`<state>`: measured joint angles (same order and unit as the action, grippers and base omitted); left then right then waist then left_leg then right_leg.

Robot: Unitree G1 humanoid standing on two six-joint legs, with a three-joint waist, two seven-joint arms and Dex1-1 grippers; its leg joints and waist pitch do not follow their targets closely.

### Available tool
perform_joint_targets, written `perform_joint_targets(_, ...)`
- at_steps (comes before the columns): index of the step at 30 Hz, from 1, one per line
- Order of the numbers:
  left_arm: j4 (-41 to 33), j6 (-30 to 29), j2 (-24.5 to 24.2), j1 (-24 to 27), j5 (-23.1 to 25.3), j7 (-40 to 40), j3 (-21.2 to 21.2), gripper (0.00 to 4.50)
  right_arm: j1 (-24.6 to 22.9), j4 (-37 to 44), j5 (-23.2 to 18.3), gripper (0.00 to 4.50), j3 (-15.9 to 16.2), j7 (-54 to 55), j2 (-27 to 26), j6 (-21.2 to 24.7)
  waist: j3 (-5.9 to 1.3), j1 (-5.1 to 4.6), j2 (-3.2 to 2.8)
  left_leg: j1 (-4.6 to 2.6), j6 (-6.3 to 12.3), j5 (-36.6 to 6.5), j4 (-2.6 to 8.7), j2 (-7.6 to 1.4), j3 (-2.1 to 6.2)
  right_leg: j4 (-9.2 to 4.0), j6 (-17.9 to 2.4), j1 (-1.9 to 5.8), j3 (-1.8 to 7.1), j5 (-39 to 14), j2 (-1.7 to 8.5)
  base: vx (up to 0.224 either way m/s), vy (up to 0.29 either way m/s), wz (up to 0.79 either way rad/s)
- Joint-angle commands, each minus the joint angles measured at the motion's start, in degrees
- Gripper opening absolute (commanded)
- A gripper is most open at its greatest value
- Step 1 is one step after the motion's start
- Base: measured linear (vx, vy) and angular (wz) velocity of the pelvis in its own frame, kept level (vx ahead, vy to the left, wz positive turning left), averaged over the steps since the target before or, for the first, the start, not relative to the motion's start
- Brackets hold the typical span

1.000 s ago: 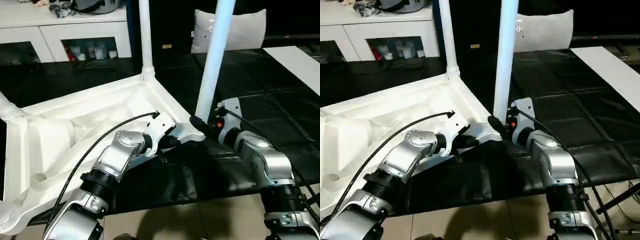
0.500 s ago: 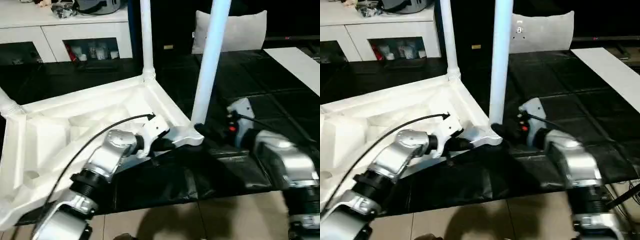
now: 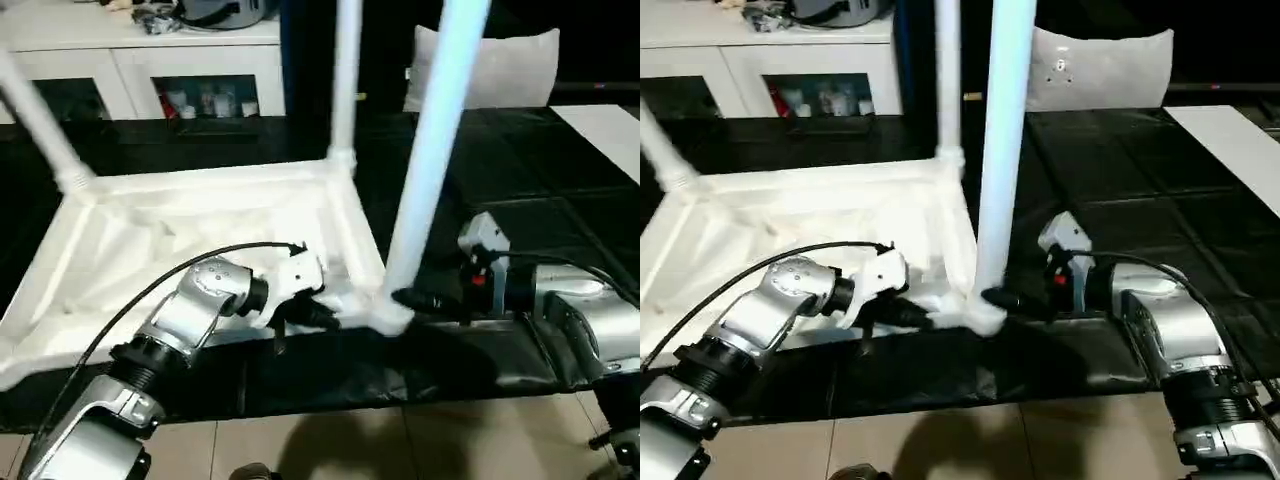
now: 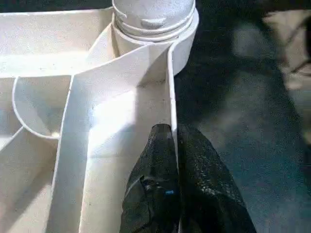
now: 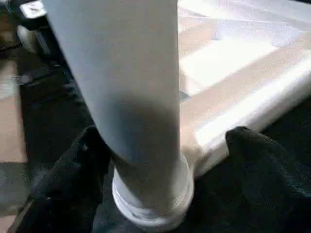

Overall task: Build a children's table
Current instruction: Rotate leg to tighten

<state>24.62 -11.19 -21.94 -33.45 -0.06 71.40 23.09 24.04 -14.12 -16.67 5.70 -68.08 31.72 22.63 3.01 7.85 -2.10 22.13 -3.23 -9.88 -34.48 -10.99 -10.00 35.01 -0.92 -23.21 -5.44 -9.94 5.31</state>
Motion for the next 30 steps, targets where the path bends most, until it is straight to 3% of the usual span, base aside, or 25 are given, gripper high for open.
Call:
perform_joint_targets(1, -2.65, 1.57, -0.11, -0.63, -0.62, 3.59, 1.52, 0.00, -0.47, 1.71, -1.56, 3.78, 1.05, -1.99, 0.66, 1.53, -4.21, -0.12, 0.78, -1.12, 3.45, -11.12, 3.76, -2.38, 0.46, -4.34, -11.08, 2.98, 2.83, -14.79, 3.56, 0.000, 0.000, 0.00)
perform_joint_targets(16, -1.56, 2.27, -0.04, -0.58, -0.83, 3.95, 1.11, 0.00, -1.48, 3.97, -3.39, 2.34, 2.92, -5.18, 1.01, 5.24, -4.26, 0.38, 0.89, -1.01, 2.97, -10.44, 3.82, -2.37, 0.54, -4.38, -10.25, 3.00, 2.86, -15.23, 3.60, 0.000, 0.000, 0.00)
perform_joint_targets(21, -1.48, -0.11, 1.08, -0.44, -1.14, 1.87, 0.33, 0.00, -3.13, 6.99, -5.30, 2.09, 1.60, -1.70, -1.15, 9.82, -4.20, 0.51, 0.93, -1.02, 2.51, -10.80, 3.90, -2.35, 0.59, -4.53, -9.59, 2.97, 2.87, -16.94, 3.70, 0.000, 0.000, 0.00)
perform_joint_targets(26, 0.49, -5.23, 4.68, -1.79, 0.19, -5.76, -1.23, 0.00, -2.15, 4.99, -1.03, 2.07, 0.53, 11.78, -6.65, 10.63, -3.83, -0.11, 1.02, -1.23, 0.96, -13.24, 4.21, -2.14, 0.67, -5.12, -8.41, 2.68, 2.70, -21.72, 3.69, 0.000, 0.000, 0.00)
perform_joint_targets(28, 1.32, -7.47, 6.45, -2.44, 0.50, -9.18, -2.08, 0.00, -0.67, 2.70, 0.93, 2.05, -0.37, 18.04, -9.08, 11.76, -3.67, -0.86, 1.11, -1.37, -0.37, -14.97, 4.32, -1.81, 0.85, -5.65, -6.83, 2.69, 2.45, -26.52, 3.81, 0.000, 0.000, 0.00)
perform_joint_targets(30, 1.91, -9.48, 8.27, -3.01, 0.52, -12.33, -3.05, 0.00, 0.77, 0.80, 2.54, 2.04, -1.77, 24.32, -11.64, 12.66, -3.64, -1.74, 0.99, -1.30, -0.71, -15.58, 4.35, -1.68, 0.94, -5.97, -6.01, 2.64, 2.34, -27.57, 3.69, 0.000, 0.000, 0.00)
